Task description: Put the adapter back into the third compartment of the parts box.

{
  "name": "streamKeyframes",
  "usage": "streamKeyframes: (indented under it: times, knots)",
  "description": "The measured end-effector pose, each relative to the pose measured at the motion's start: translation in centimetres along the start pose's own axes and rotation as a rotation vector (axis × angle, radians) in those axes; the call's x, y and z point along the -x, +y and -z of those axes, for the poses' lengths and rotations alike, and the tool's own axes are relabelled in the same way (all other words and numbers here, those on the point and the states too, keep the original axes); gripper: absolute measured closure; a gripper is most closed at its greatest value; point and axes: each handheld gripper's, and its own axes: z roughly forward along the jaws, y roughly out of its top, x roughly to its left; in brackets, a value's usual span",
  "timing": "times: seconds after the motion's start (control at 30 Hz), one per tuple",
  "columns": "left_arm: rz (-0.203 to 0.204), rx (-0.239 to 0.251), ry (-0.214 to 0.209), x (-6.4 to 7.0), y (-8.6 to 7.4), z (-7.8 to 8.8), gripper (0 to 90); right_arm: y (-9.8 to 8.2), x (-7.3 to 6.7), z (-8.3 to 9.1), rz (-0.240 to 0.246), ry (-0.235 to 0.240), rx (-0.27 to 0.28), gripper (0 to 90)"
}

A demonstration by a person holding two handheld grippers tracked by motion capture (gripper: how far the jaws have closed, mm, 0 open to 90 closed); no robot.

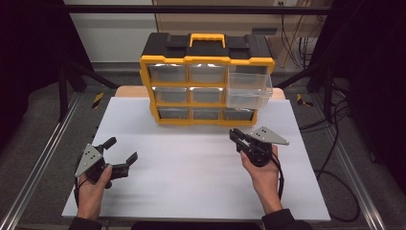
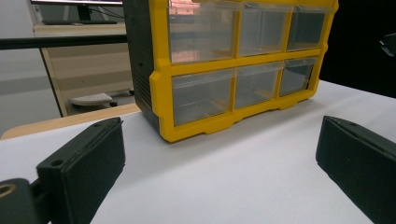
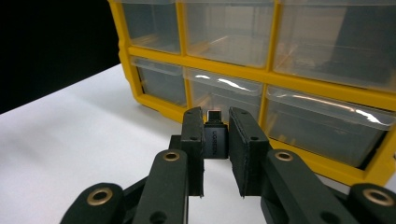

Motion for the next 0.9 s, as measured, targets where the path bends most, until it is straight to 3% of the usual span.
streamKeyframes:
  times: [0.6, 0.9]
  knots:
    - [-0.015, -0.014, -0.016, 0.4, 0.1, -0.3, 1.2, 0.7, -0.2, 0.6, -0.023, -0.018, 0.018, 76.3]
    - [-0.016, -0.024, -0.016, 0.4, -0.1, -0.3, 1.2, 2.3, -1.1, 0.8, -0.041, -0.024, 0.036, 76.4]
